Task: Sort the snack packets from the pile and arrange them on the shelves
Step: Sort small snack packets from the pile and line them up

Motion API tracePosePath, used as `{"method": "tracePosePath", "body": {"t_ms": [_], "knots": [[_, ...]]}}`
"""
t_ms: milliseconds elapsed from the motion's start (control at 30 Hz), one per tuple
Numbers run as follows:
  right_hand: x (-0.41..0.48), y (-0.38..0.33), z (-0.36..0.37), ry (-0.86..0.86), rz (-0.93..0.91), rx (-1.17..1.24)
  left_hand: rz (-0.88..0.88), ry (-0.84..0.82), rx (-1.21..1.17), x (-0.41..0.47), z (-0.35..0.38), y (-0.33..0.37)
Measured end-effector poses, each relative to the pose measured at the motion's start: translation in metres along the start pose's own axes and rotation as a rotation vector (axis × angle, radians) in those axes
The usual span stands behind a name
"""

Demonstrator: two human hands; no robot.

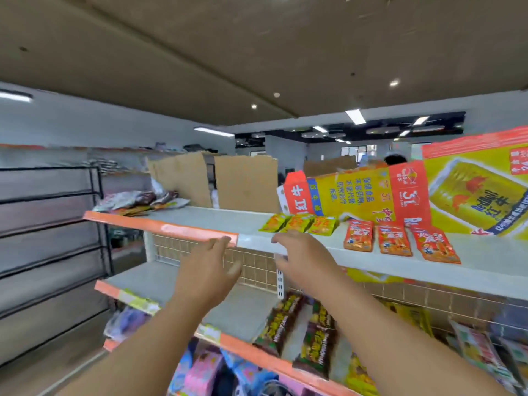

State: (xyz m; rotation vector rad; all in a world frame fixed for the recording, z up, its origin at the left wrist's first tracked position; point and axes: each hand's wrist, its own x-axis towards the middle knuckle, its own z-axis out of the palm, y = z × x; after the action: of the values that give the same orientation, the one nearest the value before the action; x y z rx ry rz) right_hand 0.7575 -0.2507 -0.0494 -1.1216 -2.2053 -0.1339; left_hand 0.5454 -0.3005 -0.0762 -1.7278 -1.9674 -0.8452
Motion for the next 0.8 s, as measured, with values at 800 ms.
{"method": "tracePosePath", "body": {"t_ms": [800], "knots": [[0.295, -0.023, 0.036, 0.097, -0.278, 0.210, -0.226, 0.162, 0.242, 0.220, -0.041, -0.110]]}}
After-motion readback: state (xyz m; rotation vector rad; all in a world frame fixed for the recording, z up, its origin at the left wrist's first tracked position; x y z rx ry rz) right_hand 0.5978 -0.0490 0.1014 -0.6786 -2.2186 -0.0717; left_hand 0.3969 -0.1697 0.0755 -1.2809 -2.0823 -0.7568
